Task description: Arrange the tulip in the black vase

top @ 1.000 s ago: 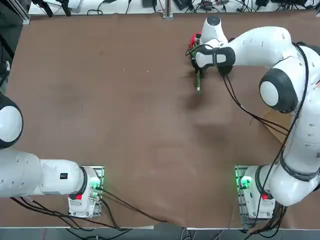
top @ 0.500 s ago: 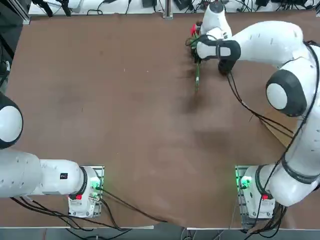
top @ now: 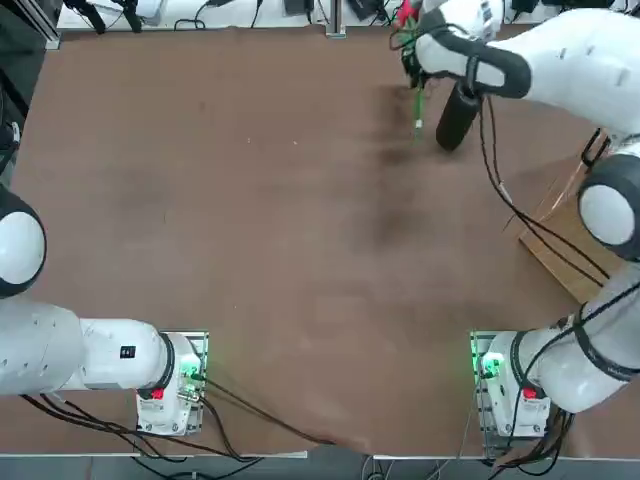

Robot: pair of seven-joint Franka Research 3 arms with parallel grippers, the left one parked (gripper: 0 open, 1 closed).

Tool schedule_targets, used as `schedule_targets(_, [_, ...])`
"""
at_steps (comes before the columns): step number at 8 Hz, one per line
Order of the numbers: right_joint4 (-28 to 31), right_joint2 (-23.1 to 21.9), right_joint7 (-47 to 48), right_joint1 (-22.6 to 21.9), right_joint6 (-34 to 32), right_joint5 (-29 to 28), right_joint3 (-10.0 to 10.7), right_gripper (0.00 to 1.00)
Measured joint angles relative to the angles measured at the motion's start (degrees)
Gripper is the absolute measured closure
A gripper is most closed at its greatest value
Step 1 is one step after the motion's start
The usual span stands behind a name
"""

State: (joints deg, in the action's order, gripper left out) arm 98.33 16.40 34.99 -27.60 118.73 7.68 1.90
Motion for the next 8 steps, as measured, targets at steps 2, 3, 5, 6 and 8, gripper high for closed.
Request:
schedule_targets(2, [-1.8, -3.8, 4.6, 0.2, -7.7, 8.2, 0.6, 0.88])
schedule_targets(3, [-2.3, -5.1, 9.0, 0.2, -10.7, 11.6, 0.8, 0.88])
schedule_targets(5, [-3.5, -6.7, 20.8, 0.4, -14.5, 16.2, 1.7, 0.88])
schedule_targets(6, [-4.2, -7.1, 25.6, 0.5, -15.0, 18.6, 2.1, 0.88])
schedule_targets(8, [-4.9, -7.1, 36.1, 0.6, -15.2, 24.6, 2.3, 0.88])
